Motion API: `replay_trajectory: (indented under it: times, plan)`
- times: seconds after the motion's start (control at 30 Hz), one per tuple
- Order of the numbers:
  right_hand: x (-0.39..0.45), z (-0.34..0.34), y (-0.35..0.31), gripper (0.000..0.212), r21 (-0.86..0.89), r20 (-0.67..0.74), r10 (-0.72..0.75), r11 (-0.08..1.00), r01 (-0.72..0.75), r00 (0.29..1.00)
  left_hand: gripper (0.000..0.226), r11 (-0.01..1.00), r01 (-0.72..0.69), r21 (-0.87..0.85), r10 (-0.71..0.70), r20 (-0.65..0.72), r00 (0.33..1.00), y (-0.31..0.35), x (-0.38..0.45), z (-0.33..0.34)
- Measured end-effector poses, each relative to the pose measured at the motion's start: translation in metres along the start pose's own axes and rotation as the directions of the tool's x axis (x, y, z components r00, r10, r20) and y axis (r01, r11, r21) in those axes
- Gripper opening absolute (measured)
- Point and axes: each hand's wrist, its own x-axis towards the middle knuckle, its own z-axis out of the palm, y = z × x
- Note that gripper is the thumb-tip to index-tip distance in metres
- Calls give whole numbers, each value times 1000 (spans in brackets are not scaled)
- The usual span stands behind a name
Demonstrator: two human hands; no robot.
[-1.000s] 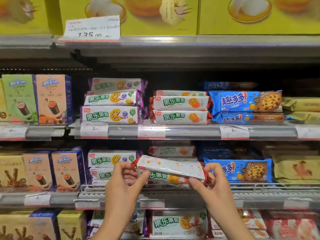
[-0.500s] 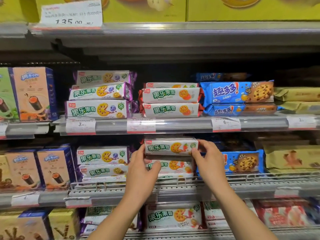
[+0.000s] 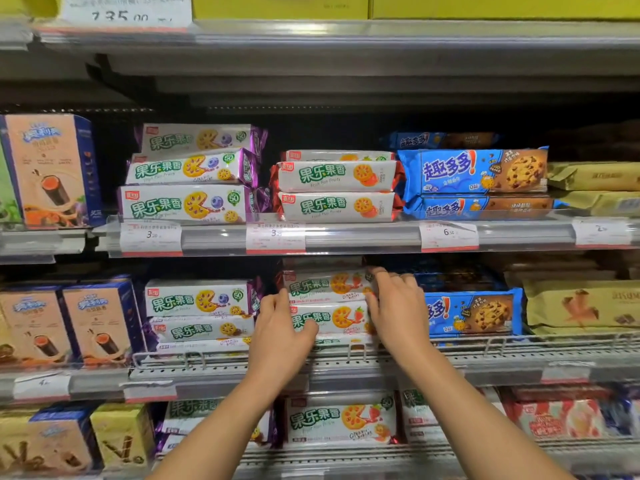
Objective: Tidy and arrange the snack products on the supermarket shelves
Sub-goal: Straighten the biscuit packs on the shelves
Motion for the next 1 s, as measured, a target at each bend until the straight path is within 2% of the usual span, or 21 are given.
replay_trajectory:
  times: [0.1, 0.2, 0.3, 0.37, 0.43, 0.53, 0.63, 0.8, 0.9, 1.0]
  plan:
    - [-3, 3, 3, 45, -9, 4, -23, 1000, 24, 1000, 83, 1000, 8, -15, -8, 0, 1000, -2, 1, 2]
    - [-16, 4, 11, 47, 108, -89, -49, 992, 58, 995, 78, 995, -4, -97, 1, -27, 1000, -3, -5, 1]
    - [-38, 4, 21, 41, 182, -195, -87, 976, 123, 977, 64, 975, -106, -194, 75, -161, 984, -8, -19, 1]
    - [-57, 8, 28, 37, 175, -223, -141, 968, 182, 965, 57, 966, -199, -164, 159, -226, 961, -11, -34, 7]
    - [-77, 14, 34, 38, 149, -187, -207, 960, 236, 960, 57, 956, -283, -80, 261, -215, 941, -18, -49, 20]
    - [-103, 26, 43, 48, 96, -59, -276, 955, 281, 959, 54, 914, -403, 48, 406, -109, 907, -34, -73, 46]
    - [-115, 36, 49, 61, 41, 27, -294, 955, 293, 955, 51, 897, -435, 73, 436, 15, 900, -54, -100, 78]
    - [-123, 45, 50, 77, 46, 55, -289, 957, 286, 956, 60, 903, -399, 159, 355, 245, 902, -92, -131, 130]
    - [-122, 46, 49, 77, 39, 59, -291, 957, 289, 955, 70, 895, -347, 281, 209, 423, 882, -105, -140, 151]
    - [-122, 46, 51, 80, 24, 76, -300, 954, 299, 951, 75, 868, -364, 337, 161, 502, 850, -109, -151, 168]
